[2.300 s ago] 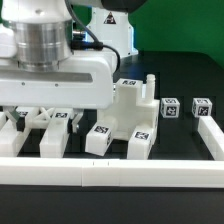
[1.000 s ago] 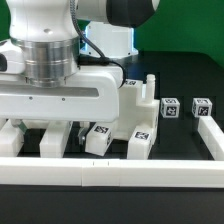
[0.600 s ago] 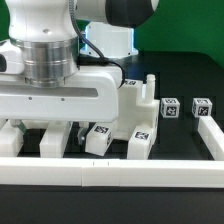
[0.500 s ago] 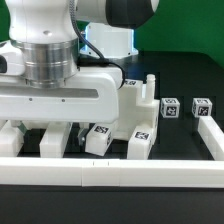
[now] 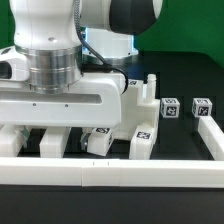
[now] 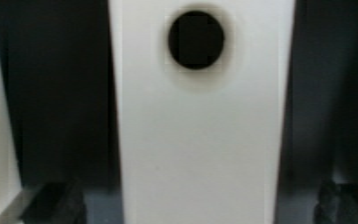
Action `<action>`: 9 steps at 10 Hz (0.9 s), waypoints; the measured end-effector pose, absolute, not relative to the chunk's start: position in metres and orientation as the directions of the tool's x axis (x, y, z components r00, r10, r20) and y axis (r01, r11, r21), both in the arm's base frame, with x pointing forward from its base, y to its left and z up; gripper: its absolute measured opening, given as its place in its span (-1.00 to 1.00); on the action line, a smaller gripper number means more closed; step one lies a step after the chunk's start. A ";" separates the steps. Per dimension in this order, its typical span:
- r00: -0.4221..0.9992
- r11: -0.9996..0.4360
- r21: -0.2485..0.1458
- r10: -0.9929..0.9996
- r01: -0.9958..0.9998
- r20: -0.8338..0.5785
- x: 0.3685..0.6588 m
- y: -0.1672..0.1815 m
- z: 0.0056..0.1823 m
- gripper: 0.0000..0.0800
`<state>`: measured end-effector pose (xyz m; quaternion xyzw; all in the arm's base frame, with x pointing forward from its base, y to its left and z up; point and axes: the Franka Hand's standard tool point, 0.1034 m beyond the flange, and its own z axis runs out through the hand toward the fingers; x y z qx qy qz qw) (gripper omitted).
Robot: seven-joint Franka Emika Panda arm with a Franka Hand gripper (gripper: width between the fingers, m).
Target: Assemble chair
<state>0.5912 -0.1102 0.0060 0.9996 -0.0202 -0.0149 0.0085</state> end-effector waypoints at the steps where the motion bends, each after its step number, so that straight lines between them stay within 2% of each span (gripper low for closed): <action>1: 0.999 -0.999 0.018 -0.041 -0.040 -0.029 0.591 -0.110 0.006 0.34; 3: 0.999 -0.999 0.018 -0.041 -0.040 -0.029 0.591 -0.110 0.006 -0.29; 6: 0.999 -0.999 0.017 -0.039 -0.039 -0.028 0.591 -0.115 0.007 -0.29; 9: 0.999 -0.999 0.006 -0.048 -0.048 -0.021 0.589 -0.122 0.026 -0.29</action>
Offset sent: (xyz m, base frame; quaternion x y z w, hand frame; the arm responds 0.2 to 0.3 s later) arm 0.0001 -0.0007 0.0003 -0.0044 0.0030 -0.0062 1.0000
